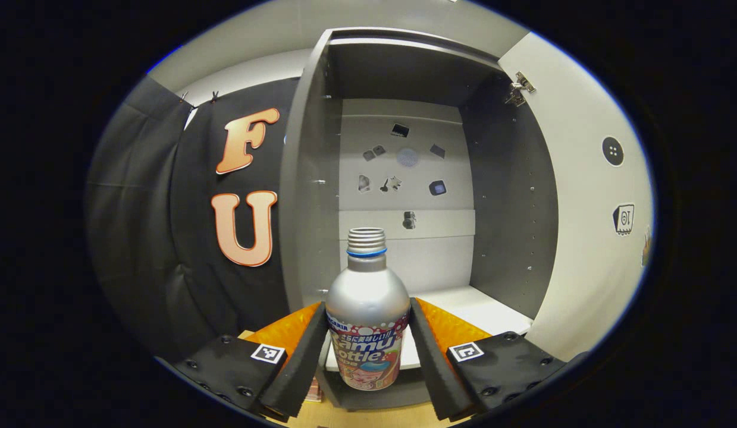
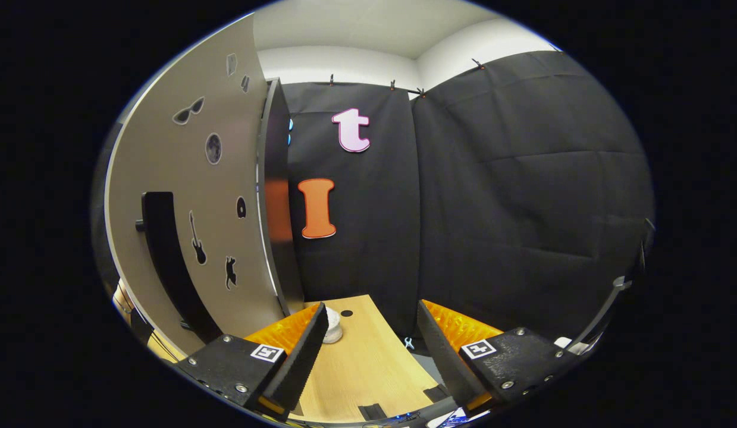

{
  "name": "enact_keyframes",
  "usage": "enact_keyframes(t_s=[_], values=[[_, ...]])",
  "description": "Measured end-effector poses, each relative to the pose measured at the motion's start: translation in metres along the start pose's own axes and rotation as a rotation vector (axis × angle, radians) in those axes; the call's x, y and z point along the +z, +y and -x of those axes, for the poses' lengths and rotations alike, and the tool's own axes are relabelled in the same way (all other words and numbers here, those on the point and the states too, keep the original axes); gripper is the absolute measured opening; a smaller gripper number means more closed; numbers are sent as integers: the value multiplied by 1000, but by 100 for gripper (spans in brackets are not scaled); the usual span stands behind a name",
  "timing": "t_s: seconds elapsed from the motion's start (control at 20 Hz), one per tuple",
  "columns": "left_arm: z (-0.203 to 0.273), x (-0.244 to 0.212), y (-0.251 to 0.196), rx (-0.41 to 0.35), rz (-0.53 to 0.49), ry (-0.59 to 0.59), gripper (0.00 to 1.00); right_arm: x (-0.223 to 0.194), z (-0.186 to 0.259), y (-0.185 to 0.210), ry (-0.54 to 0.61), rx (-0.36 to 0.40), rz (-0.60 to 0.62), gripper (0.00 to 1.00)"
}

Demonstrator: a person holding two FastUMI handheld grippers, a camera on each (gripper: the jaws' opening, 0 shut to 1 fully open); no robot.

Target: Open the cabinet door with the right hand, grasp the bottle in the cabinet with the left hand and place it on the coaster, then close the cabinet door with the right hand.

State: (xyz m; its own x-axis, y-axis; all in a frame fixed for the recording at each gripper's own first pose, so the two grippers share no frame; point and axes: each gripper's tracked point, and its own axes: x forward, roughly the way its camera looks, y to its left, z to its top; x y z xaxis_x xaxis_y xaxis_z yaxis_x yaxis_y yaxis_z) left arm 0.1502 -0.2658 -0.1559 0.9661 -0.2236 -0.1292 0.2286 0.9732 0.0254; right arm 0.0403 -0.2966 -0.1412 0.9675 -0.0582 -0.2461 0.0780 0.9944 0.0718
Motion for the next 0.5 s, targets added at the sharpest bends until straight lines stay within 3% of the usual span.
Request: enact_keyframes(t_s=[0.1, 0.15, 0.2, 0.5], values=[[20, -8, 18, 29, -15, 8, 85, -2, 1, 6, 7, 19, 3, 98], [30, -14, 26, 40, -13, 14, 85, -4, 3, 8, 10, 26, 3, 93], [39, -21, 34, 51, -9, 23, 83, -4, 2, 9, 12, 32, 5, 99], [85, -71, 69, 54, 51, 61, 85, -7, 3, 27, 19, 68, 17, 99]])
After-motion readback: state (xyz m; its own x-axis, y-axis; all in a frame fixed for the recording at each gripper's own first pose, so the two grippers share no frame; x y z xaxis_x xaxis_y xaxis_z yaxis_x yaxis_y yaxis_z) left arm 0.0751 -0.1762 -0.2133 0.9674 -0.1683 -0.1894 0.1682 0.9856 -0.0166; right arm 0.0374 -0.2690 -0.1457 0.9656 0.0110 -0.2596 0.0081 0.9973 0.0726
